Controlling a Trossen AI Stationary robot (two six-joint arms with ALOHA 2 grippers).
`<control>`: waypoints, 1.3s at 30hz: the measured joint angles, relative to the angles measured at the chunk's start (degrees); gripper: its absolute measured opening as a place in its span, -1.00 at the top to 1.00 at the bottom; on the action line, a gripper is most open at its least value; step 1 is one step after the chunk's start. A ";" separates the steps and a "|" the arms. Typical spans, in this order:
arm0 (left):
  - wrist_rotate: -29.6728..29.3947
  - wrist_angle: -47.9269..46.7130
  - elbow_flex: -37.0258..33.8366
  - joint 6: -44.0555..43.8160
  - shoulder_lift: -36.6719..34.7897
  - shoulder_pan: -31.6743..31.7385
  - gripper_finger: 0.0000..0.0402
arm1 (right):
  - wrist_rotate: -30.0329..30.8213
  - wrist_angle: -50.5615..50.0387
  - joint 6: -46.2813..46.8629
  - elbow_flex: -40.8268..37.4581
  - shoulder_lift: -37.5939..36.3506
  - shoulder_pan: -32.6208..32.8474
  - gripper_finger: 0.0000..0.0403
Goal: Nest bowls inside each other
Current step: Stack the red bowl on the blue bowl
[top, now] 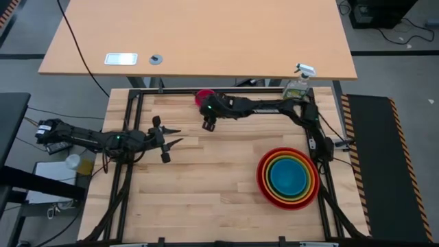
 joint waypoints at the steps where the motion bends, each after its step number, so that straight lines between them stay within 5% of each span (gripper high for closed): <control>1: 0.00 -0.14 0.00 -0.16 0.00 0.02 0.23 | 0.00 -1.41 -0.24 2.19 1.39 -0.50 -0.06; 14: -0.02 -4.38 0.00 1.45 0.04 0.27 0.23 | -1.45 -13.06 0.52 17.88 13.27 -5.25 -0.22; 25: -0.03 -1.20 0.00 7.46 0.04 0.25 0.23 | 0.62 -22.96 -0.38 19.05 15.20 -5.30 -0.18; 30: -0.02 0.45 0.04 9.37 0.04 0.25 0.23 | 3.19 -23.01 -3.21 19.05 15.18 -4.04 0.08; 39: -0.02 0.55 0.04 10.00 0.05 0.25 0.23 | 2.78 -25.32 -3.20 19.05 15.11 -3.82 0.89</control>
